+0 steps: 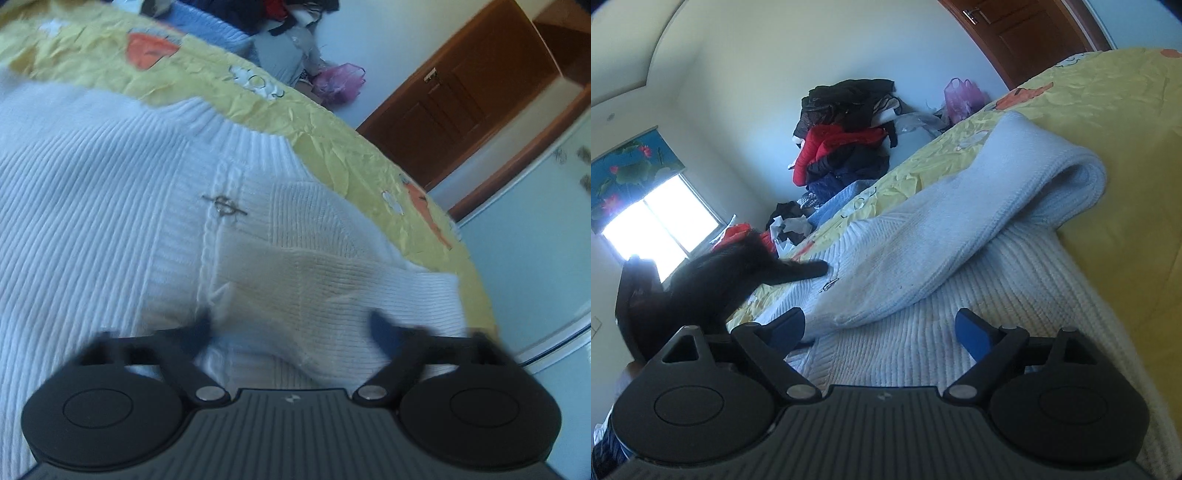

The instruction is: Fold small clothes

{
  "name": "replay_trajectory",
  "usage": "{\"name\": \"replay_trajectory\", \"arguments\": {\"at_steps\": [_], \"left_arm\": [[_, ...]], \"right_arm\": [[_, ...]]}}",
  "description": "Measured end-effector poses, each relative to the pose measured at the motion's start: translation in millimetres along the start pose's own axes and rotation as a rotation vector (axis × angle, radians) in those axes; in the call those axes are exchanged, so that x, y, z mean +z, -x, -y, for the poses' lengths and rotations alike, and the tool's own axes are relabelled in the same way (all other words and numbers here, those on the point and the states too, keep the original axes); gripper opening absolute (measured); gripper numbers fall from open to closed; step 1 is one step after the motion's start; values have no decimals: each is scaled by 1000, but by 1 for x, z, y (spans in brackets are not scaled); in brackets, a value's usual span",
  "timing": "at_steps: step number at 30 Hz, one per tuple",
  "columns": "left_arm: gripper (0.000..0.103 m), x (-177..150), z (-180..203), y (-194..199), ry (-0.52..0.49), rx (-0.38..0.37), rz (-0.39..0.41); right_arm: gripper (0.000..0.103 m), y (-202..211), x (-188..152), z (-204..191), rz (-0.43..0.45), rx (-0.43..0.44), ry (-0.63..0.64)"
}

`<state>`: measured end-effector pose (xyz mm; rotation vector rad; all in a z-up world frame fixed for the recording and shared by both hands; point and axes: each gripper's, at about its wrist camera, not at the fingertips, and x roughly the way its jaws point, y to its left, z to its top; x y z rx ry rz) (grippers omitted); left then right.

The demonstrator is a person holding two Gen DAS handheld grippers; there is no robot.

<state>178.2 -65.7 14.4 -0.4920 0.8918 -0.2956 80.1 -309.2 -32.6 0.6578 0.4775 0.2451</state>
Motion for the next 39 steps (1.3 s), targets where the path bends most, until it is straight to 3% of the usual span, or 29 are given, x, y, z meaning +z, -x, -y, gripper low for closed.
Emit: {"name": "replay_trajectory", "arguments": {"at_steps": [1, 3, 7, 13, 17, 20, 23, 24, 26, 28, 29, 31, 35, 37, 39], "left_arm": [[18, 2, 2, -6, -19, 35, -19], [16, 3, 3, -11, -53, 74, -43], [11, 1, 19, -1, -170, 100, 4], [9, 19, 50, 62, -373, 151, 234], [10, 20, 21, 85, -467, 335, 360], [10, 21, -35, 74, -404, 454, 300], [14, 10, -72, 52, -361, 450, 188], [18, 3, -77, 50, -370, 445, 209], [45, -12, -81, 51, -389, 466, 301], [98, -10, -81, 47, -344, 506, 319], [103, -10, -85, 50, -329, 492, 329], [103, -7, -93, 55, -285, 425, 331], [103, 0, -109, 61, -189, 352, 311], [103, -1, -112, 62, -171, 335, 321], [103, 1, -110, 58, -183, 348, 312]], "right_arm": [[93, 0, 0, 0, -1, 2, 0], [94, 0, 0, 0, -1, 8, -1], [95, 1, -1, 0, -1, 12, -1], [95, 2, -1, 0, 2, 14, -5], [95, 3, -1, 0, 1, 14, -4], [95, 3, -1, -2, 0, 11, -2], [95, 4, -1, -3, -2, 10, 0], [95, 4, 0, -3, -2, 10, 0], [94, 4, 0, -3, -1, 9, 0], [90, 6, 0, -5, -6, -6, 9], [90, 6, 2, -9, -17, -18, 31], [88, 6, 10, -20, -10, -43, 100], [88, -10, 42, -56, 105, -156, 367], [86, -42, 61, -63, 86, -266, 490], [86, -81, 82, -53, 27, -406, 533]]}}
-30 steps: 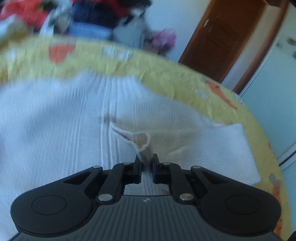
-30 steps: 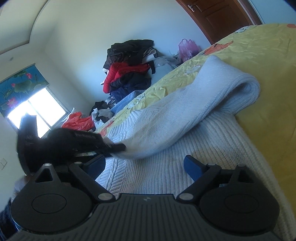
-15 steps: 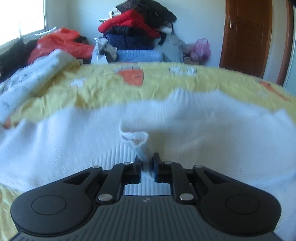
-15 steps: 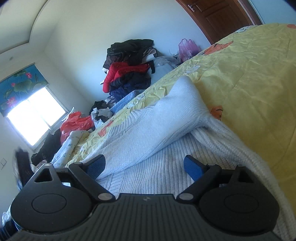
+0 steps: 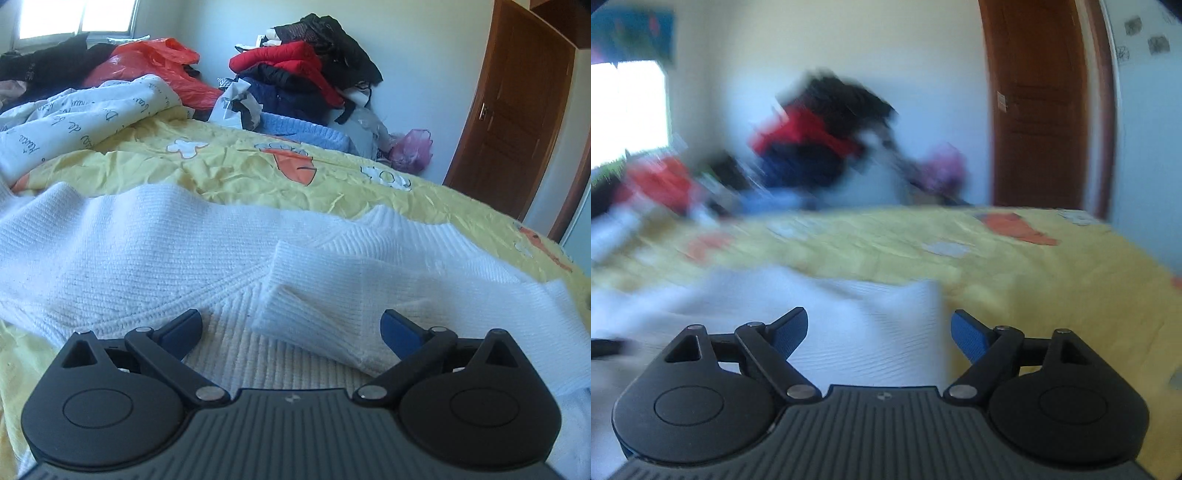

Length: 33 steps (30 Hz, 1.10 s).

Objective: Fold small clothes
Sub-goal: 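Lay the sleeve down and open the right gripper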

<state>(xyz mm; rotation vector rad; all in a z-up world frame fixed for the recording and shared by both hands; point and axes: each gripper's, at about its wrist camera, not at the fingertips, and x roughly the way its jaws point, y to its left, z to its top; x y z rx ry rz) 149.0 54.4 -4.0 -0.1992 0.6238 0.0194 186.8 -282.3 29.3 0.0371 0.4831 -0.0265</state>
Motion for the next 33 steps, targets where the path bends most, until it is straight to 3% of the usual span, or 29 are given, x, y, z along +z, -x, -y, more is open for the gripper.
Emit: {"name": "replay_trajectory", "arguments": {"at_steps": [2, 3, 4, 5, 6, 7, 8, 10, 11, 13, 17, 18, 20, 23, 25, 27, 28, 33], "left_arm": [[103, 0, 5, -2, -27, 15, -13], [103, 2, 6, -5, -36, 21, -17], [103, 2, 7, -6, -44, 25, -21], [103, 2, 8, -7, -47, 27, -23], [103, 3, 7, -8, -47, 26, -23], [103, 3, 7, -7, -45, 25, -22], [103, 3, 7, -7, -45, 25, -23], [103, 3, 8, -8, -48, 26, -24], [103, 3, 9, -8, -51, 22, -26], [103, 3, 11, -8, -62, 27, -31], [103, 3, 12, -10, -66, 29, -33], [103, 2, 12, -10, -62, 27, -31], [103, 2, 12, -10, -60, 25, -30], [103, 2, 12, -10, -60, 25, -30], [103, 2, 12, -10, -61, 26, -30], [103, 2, 12, -10, -60, 25, -29], [103, 2, 12, -10, -59, 24, -29], [103, 3, 11, -8, -58, 20, -31]], "right_arm": [[83, -40, 9, 11, -120, -48, -14], [79, -55, 11, 16, -184, -24, -40], [59, -66, 10, 22, -244, 34, -86], [49, -73, 9, 27, -271, 96, -139], [46, -74, 10, 28, -266, 96, -145], [25, -72, 12, 26, -258, 93, -113], [17, -67, 16, 27, -237, 89, -95], [17, -65, 16, 44, -211, 58, -133], [17, -72, 10, 51, -245, 37, -150], [19, -70, 2, 55, -215, 48, -143], [42, -50, 10, 49, -138, -20, -168], [42, -38, 15, 45, -80, -31, -185], [52, -21, 22, 36, 1, 29, -198], [62, -26, 24, 5, -30, 95, -62], [62, -43, 13, -17, -85, 63, 52], [66, -65, -3, -21, -167, 37, 63], [71, -68, -16, -16, -127, 42, 47], [73, -69, -7, -15, -132, 53, 32]]}}
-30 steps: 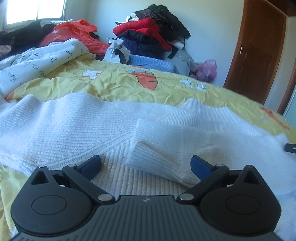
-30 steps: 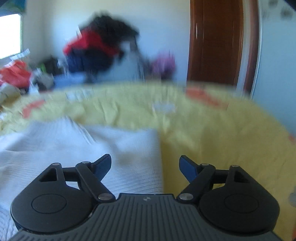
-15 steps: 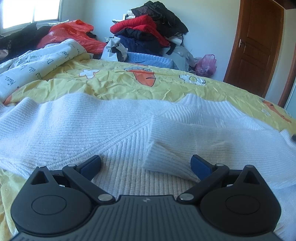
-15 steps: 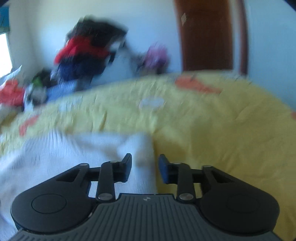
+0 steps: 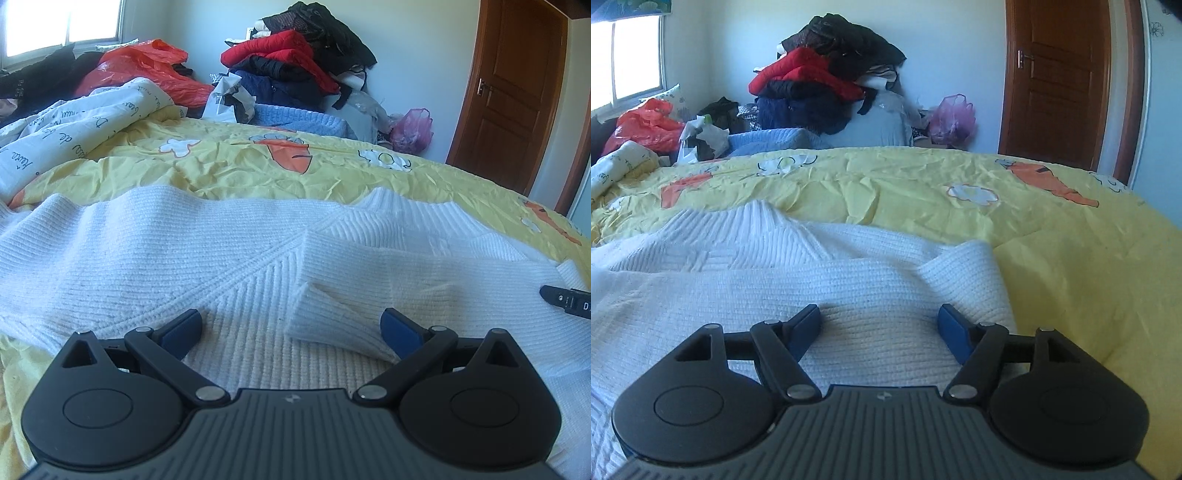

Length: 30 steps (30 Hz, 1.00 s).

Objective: Fold small clothes
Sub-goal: 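Lay the sleeve down and open the right gripper, then grasp the other sleeve cuff with the left gripper and lift it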

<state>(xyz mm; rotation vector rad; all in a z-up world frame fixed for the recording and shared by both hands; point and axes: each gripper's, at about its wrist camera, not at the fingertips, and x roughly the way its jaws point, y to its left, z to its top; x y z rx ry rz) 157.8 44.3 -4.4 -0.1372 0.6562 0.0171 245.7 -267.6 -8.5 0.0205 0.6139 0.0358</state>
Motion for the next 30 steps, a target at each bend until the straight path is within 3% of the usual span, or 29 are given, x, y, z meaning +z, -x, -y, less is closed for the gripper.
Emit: {"name": "replay_trajectory", "arguments": {"at_steps": [4, 6, 8, 10, 12, 15, 18, 24, 26, 27, 28, 30], "left_arm": [[103, -1, -31, 34, 26, 59, 94], [103, -2, -65, 52, 53, 95, 154], [103, 3, -111, 60, 109, 160, 166], [103, 13, -166, 61, 215, 257, 146], [103, 21, -226, 63, 383, 322, 134], [103, 27, -305, 70, 630, 307, 197], [103, 35, -355, 62, 767, 233, 174], [101, 51, -379, 37, 707, 279, 131], [84, 53, -376, 32, 667, 277, 123], [61, 53, -374, 33, 646, 267, 127], [47, 53, -374, 33, 632, 257, 124], [41, 51, -377, 32, 627, 252, 118]], "right_arm": [[74, -2, 2, 4, 2, 19, -22], [75, -3, 3, 3, 5, 26, -27], [77, 1, -14, -1, 7, 23, -17], [77, 2, -17, -2, 7, 20, -11], [78, 1, -17, -3, 9, 18, -8], [78, 3, -17, -2, 9, 16, -5], [78, 3, -18, -2, 9, 14, -2], [79, 5, -18, 0, 5, 14, 4], [79, 5, -18, 0, 4, 14, 6], [79, 5, -18, 0, 4, 13, 7], [79, 6, -18, 0, 3, 12, 8], [80, 6, -18, 0, 3, 11, 10]]}}
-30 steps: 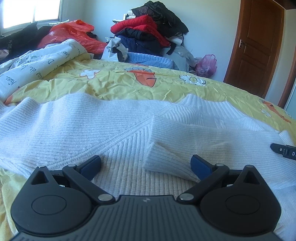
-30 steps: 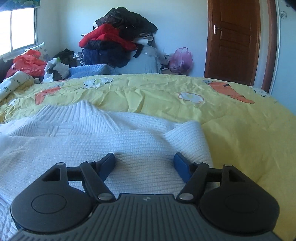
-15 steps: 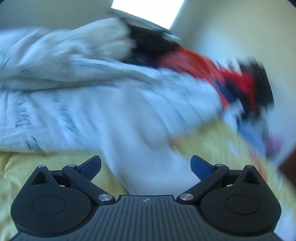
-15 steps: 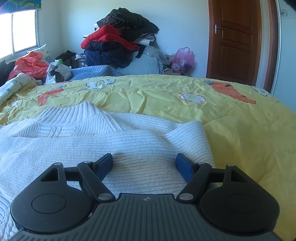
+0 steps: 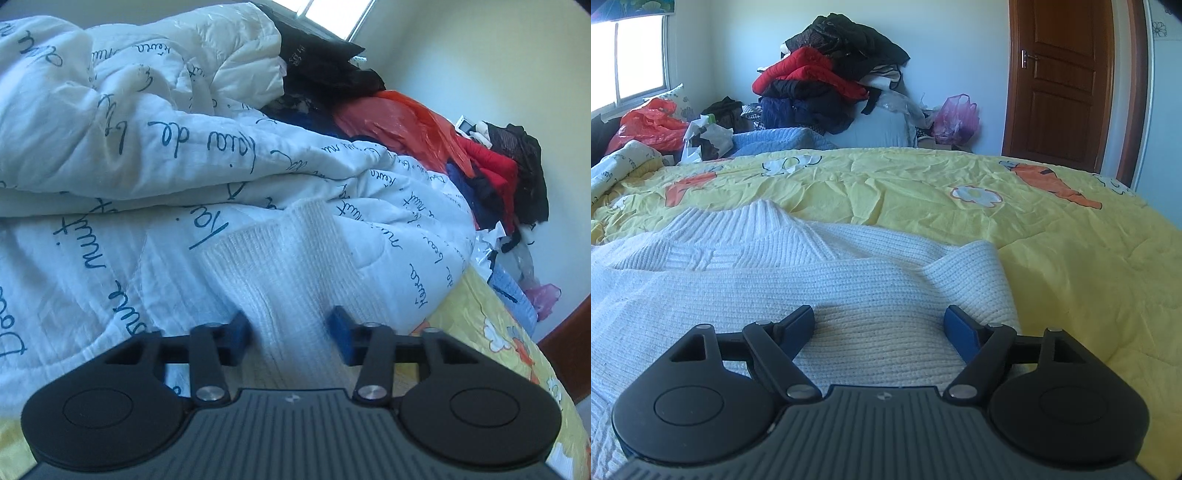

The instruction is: Fold small clothes

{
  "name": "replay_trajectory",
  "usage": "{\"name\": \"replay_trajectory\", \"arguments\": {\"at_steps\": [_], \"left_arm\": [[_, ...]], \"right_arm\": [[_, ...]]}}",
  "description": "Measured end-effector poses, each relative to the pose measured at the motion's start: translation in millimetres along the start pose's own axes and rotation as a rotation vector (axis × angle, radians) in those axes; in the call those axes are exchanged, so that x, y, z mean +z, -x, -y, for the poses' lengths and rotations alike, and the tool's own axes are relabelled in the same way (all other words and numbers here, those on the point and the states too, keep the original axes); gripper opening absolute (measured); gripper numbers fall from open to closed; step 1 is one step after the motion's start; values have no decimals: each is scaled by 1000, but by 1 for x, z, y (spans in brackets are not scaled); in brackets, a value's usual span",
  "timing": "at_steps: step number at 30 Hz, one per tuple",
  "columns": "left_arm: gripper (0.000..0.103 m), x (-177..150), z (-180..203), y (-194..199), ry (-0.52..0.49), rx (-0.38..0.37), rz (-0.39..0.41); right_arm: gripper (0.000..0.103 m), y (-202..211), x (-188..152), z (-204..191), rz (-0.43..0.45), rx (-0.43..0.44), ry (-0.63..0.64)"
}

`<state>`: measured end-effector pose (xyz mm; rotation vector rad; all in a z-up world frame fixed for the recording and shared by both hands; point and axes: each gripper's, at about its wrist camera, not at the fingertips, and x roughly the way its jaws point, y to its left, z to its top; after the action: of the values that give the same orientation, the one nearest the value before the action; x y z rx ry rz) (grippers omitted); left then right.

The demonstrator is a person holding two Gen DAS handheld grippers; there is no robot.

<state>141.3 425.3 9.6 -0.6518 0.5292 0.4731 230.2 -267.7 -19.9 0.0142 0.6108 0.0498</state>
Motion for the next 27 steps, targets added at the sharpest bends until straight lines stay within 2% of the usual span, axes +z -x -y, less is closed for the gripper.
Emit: {"name": "replay_trajectory", "arguments": {"at_steps": [1, 4, 6, 8, 11, 13, 16, 18, 20, 22, 24, 26, 27], "left_arm": [[31, 0, -1, 1, -4, 1, 1], [13, -1, -1, 10, -17, -8, 19], [13, -3, 12, 22, -38, 15, 60], [12, -9, 41, 43, -108, 23, 134], [12, -37, 107, 83, -249, -26, 231], [12, -71, 157, 112, -323, -134, 259], [12, -140, 220, 141, -423, -304, 236], [12, -200, 256, 147, -512, -385, 197], [13, -257, 284, 142, -627, -416, 112], [19, -301, 302, 138, -761, -420, 23], [26, -325, 310, 144, -862, -397, -54], [34, -327, 297, 159, -867, -462, -49], [56, -323, 286, 168, -856, -500, -48]], "right_arm": [[80, 0, 0, 1, 0, 1, 1], [80, 0, 0, 0, 0, 1, 0], [80, 0, 0, 0, 0, 1, 0], [80, 0, 1, 0, 0, 1, 0], [80, 0, 1, 0, 0, 2, -2], [80, 0, 1, 0, 0, 2, -3], [80, 0, 1, 1, 0, 6, -6], [80, 0, 1, 2, 0, 11, -13], [80, 0, 1, 5, 0, 22, -25], [81, 0, 1, 6, 0, 28, -33], [81, 1, 0, 6, 0, 29, -34], [81, 1, 0, 5, 1, 31, -36], [81, 1, 0, 6, 2, 35, -40]]}}
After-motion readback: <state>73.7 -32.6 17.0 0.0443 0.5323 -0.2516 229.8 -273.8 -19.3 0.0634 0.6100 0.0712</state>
